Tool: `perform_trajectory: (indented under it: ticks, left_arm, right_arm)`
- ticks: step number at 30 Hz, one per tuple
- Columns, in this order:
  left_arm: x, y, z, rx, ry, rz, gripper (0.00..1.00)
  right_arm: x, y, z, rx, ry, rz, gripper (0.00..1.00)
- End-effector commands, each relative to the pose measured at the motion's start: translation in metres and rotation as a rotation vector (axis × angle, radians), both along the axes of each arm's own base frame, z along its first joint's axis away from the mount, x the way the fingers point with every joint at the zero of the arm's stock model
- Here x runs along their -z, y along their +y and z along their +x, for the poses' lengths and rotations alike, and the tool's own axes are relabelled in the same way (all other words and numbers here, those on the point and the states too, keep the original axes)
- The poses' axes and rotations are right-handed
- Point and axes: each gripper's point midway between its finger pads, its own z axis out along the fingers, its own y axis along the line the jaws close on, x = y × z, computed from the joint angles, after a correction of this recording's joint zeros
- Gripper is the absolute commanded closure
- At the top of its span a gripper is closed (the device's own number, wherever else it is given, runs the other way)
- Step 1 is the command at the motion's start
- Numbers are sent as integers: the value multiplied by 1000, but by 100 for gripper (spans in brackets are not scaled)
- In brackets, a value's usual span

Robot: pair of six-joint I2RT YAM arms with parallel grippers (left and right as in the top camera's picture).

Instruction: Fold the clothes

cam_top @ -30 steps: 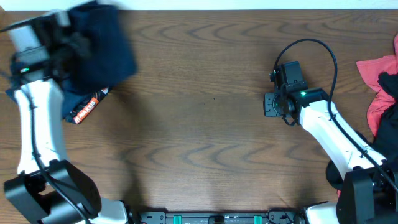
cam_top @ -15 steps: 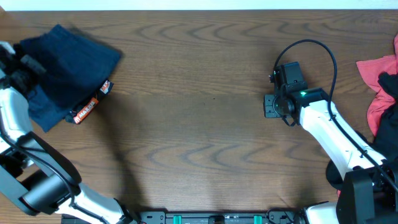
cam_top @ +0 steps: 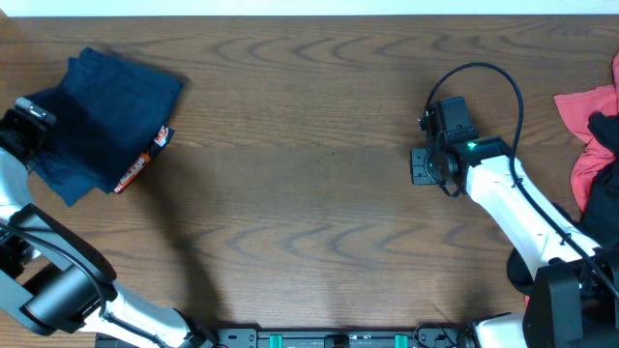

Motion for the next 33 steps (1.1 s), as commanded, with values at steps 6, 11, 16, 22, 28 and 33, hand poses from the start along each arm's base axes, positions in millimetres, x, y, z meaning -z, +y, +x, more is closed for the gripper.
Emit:
perform_trajectory:
  ticks: [6,11,16,22,28,33]
  left_arm:
    - [-21,-33,32,122,-122,-61,2]
    - [-33,-96,69,318,-158,-57,2]
    - [-29,-191,103,568,-122,-9,2]
    - [-14,-314,110,828,-21,36,2]
    - [4,-382,68,1000,143,-20,2]
    - [-4,-376,22,989,278,-51,2]
  right_arm:
    - [-7,-1,6,1,-24,3,64]
    - [-8,0,10,0,-41,9,45]
    - [-14,19,20,-35,-85,105,8]
    - [-27,27,42,-46,-186,140,1]
    - [-35,23,46,-38,-213,141,1]
    - [-53,11,30,-16,-212,134,1]
